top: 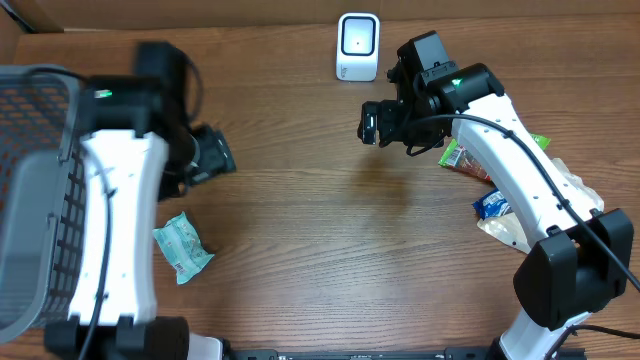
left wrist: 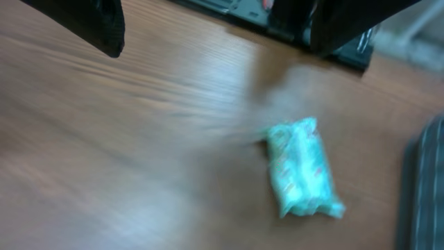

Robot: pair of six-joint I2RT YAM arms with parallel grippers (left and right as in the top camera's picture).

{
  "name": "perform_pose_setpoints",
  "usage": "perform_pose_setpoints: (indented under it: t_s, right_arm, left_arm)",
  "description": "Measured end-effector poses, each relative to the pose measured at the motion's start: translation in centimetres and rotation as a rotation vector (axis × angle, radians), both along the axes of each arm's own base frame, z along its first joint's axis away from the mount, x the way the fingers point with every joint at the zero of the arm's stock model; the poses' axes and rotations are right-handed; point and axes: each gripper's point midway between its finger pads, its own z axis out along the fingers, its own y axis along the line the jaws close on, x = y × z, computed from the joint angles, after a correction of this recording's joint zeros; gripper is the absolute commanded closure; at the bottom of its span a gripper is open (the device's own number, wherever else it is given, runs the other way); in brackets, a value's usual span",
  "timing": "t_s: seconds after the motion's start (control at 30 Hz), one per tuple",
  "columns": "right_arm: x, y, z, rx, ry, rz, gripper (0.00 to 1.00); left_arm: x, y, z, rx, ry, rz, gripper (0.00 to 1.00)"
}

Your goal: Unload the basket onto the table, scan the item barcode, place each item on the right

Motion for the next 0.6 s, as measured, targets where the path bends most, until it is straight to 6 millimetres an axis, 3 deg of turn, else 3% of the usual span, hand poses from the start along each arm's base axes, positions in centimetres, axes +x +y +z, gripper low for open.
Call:
perform_pose_setpoints:
  t_s: [0.03, 0.17, 0.3, 0.6]
  right_arm:
    - [0.0, 0.0, 0.0, -0.001, 0.000, 0.002, 0.00]
    - [0.0, -0.1, -0.1, -0.006, -0.003, 0.008, 0.00]
    - [0.1, -0.2, -0.1, -0.012, -0.008, 0.006, 0.00]
    - [0.0, -0.3, -0.2, -0.021, -0.006, 0.003, 0.00]
  left_arm:
    - [-1.2, 0.5, -2.9, 0.061, 0.098, 0.057, 0.22]
    - [-3.5, 1.7, -7.9, 0.169, 0.192, 0.178, 0.22]
    - [-4.5, 2.5, -10.9, 0.206, 0.163, 0.228, 0.20]
    - [-5.0, 7.3, -17.7, 0.276, 0.059, 0.399, 0.21]
